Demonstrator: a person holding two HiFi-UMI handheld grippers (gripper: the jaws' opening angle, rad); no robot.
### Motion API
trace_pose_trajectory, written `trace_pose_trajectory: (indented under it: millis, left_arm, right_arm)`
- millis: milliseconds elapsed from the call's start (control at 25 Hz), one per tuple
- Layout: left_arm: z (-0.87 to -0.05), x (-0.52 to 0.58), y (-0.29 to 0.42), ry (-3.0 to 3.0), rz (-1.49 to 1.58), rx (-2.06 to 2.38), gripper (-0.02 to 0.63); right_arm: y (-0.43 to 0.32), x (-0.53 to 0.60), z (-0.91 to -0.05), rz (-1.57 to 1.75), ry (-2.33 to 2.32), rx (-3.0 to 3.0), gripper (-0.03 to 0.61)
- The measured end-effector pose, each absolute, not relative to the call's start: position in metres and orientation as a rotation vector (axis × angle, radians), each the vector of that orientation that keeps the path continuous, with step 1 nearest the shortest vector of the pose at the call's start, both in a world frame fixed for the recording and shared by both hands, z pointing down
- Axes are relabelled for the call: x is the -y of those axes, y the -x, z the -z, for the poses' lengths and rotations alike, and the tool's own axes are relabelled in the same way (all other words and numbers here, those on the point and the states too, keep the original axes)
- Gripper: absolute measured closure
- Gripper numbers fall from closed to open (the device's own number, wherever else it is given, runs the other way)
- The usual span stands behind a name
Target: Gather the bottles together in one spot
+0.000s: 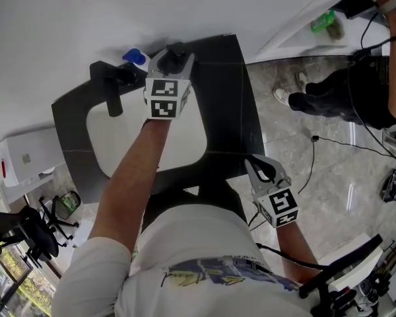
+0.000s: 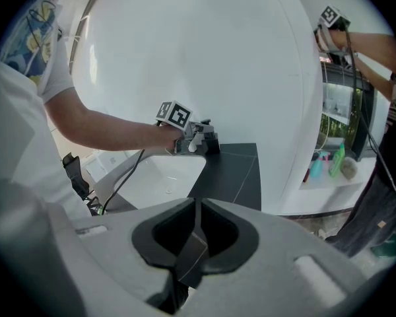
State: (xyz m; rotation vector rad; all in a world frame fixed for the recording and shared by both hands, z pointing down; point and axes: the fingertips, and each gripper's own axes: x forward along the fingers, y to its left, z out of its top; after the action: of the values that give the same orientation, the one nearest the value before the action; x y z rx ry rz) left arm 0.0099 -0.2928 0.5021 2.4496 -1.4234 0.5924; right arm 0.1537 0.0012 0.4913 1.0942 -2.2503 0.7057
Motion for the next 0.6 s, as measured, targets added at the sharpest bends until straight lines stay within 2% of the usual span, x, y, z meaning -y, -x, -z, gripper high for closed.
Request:
trace_pose_trajectory:
  millis: [600]
  left_arm:
    - [-0.481, 0.259, 0.004, -2.472, -0.530, 1.476, 0.417]
  right_arm:
    - [-0.138, -0.003, -0.488, -0.684, -1.067, 2.290, 0.549]
